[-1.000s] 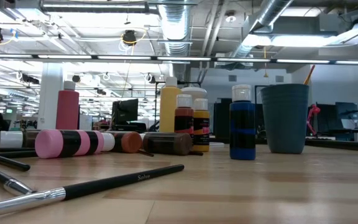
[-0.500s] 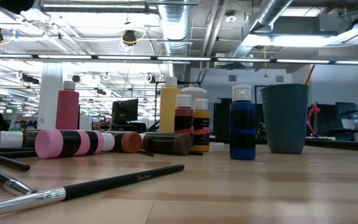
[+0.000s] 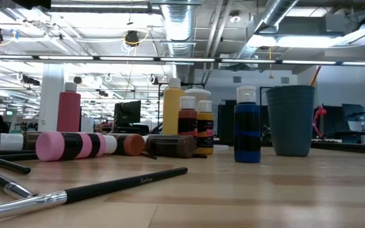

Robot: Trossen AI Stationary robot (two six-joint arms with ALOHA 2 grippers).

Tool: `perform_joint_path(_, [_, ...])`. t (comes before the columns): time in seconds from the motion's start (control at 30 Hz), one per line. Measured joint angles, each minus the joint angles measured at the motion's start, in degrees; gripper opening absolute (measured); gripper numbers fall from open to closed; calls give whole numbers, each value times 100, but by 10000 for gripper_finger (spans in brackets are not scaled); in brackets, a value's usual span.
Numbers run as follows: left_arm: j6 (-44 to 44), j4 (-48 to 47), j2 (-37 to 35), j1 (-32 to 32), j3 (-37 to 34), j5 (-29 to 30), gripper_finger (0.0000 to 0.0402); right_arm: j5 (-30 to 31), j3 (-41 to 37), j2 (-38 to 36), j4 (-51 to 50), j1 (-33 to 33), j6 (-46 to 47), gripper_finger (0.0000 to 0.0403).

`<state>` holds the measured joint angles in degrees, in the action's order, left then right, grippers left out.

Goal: Pick & Place Paint Supplies
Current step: Put the black silver paintbrush into the blue cup

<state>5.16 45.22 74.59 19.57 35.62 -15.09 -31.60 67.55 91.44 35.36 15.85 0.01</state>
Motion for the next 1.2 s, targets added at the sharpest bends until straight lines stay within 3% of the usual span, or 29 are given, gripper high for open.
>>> perform_joint_path(0.2, [26,-64,134,-72,-7,538,231,1582,0,-4,-488,254,-720,0])
perform_joint_path(0.4, [530,-33,55,-173,-47,1555,231,4606,0,-2,-792,979,-2477,0])
perform_joint_path(0.5, [579,-41,-28,-166,-85,1755,231,5608,19,-2,-854,1314,-3015,0])
perform_joint_path(0.67, [464,-41,-230,-166,-101,2063,231,5889,430,-2,-1782,1535,-2975,0])
perform_joint_path(0.8, [1324,-116,-345,-214,-212,2334,231,5886,907,183,-2782,1618,-3043,0])
perform_joint_path(0.93, [3311,-502,-508,-810,-301,1468,231,5958,1621,500,-3812,1767,-3176,0])
perform_joint_path(1.07, [5032,-644,-502,-1540,-407,43,231,6741,2275,1071,-4417,2045,-3765,0])
perform_joint_path(1.2, [6252,-634,-484,-1960,-461,-893,231,7410,2975,1644,-5016,2243,-4102,0])
